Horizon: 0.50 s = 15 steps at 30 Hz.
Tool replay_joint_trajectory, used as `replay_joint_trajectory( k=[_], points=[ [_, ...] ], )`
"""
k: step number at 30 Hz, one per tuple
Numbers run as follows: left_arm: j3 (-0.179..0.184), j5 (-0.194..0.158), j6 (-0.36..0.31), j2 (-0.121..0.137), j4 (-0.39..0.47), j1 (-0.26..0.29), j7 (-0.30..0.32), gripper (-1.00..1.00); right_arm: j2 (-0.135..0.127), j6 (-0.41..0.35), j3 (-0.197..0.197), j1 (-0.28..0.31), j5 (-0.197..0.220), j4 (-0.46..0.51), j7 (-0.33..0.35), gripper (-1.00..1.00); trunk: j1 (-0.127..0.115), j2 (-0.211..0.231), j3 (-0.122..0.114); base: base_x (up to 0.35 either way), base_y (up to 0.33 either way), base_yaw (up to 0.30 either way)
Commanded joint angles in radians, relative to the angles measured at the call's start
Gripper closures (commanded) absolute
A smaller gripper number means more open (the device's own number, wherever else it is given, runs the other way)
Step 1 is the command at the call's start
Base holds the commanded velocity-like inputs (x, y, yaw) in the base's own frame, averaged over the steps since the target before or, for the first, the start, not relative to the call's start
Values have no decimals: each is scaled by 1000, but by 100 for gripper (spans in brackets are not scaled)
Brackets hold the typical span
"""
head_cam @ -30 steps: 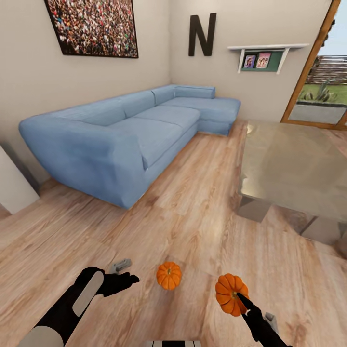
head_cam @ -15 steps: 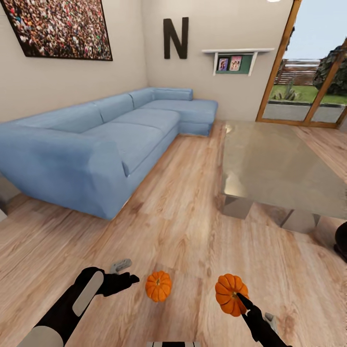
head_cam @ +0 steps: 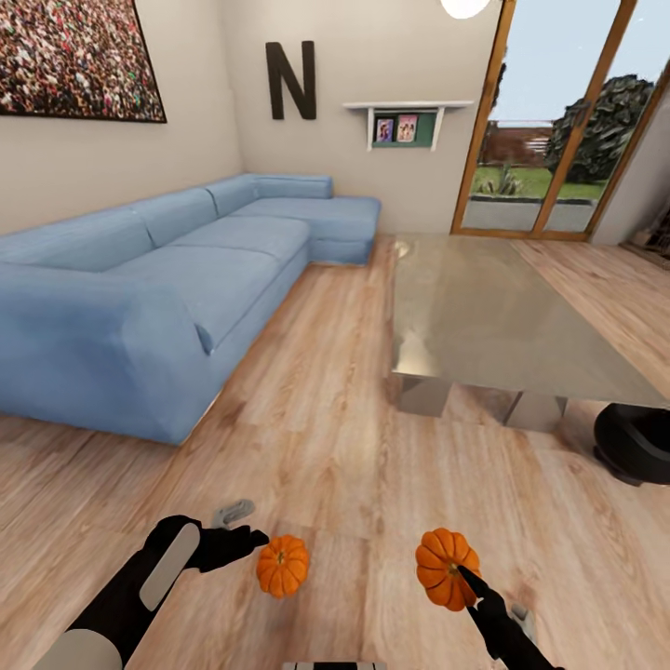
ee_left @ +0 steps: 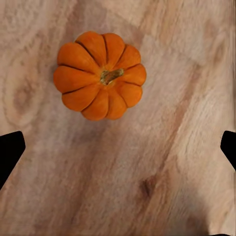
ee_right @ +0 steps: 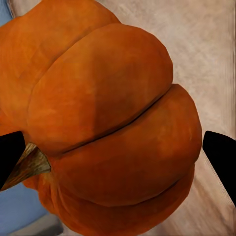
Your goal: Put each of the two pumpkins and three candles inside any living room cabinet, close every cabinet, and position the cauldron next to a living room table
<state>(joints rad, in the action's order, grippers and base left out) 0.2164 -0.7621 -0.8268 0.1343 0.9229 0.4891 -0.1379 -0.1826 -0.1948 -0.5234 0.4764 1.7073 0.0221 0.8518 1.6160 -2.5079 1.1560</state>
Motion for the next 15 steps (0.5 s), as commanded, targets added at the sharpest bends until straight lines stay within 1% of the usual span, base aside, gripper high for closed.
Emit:
replay_joint_trajectory(
  k=[1,4,5,6,7,8,9,11,12,14,15],
  points=[
    [3,-11,-2,2,2,0,-10,-100,0,-10,-6,1,10,-1,3,100,0,0,0,0,0,-136],
    [2,-11,-2,2,2,0,-8,-100,0,-9,-6,1,10,0,3,100,0,0,0,0,0,-57],
    [2,-12,-2,2,2,0,-6,-100,0,-9,-6,1,10,0,3,100,0,-1,4,0,0,-18],
    [2,-12,-2,3,2,0,2,-100,0,-8,-7,1,10,1,3,100,1,-1,7,0,0,-12],
    [1,-12,-2,5,2,0,23,-100,0,-8,-8,1,9,1,3,100,1,-1,11,0,0,-7],
    [-3,-12,-2,8,1,0,57,-100,0,-7,-10,1,9,1,4,100,2,-1,15,0,0,-5],
    [-9,-11,-1,18,0,0,102,-100,0,-7,-11,1,9,1,6,100,2,-2,19,0,0,-3],
    [-21,-11,-1,50,-5,0,204,-100,-1,-6,-13,1,9,2,11,100,3,-2,27,0,0,-1],
    [-27,-10,0,72,-8,0,278,-100,-3,-7,-13,1,8,3,16,100,3,-2,31,0,0,0],
    [-32,-8,1,100,-11,2,362,-100,-4,-9,-14,1,6,7,37,100,4,-3,38,0,0,0],
    [-41,-8,1,114,-11,3,394,-100,-4,-12,-15,1,5,18,49,100,5,-3,42,0,0,0]
  ],
)
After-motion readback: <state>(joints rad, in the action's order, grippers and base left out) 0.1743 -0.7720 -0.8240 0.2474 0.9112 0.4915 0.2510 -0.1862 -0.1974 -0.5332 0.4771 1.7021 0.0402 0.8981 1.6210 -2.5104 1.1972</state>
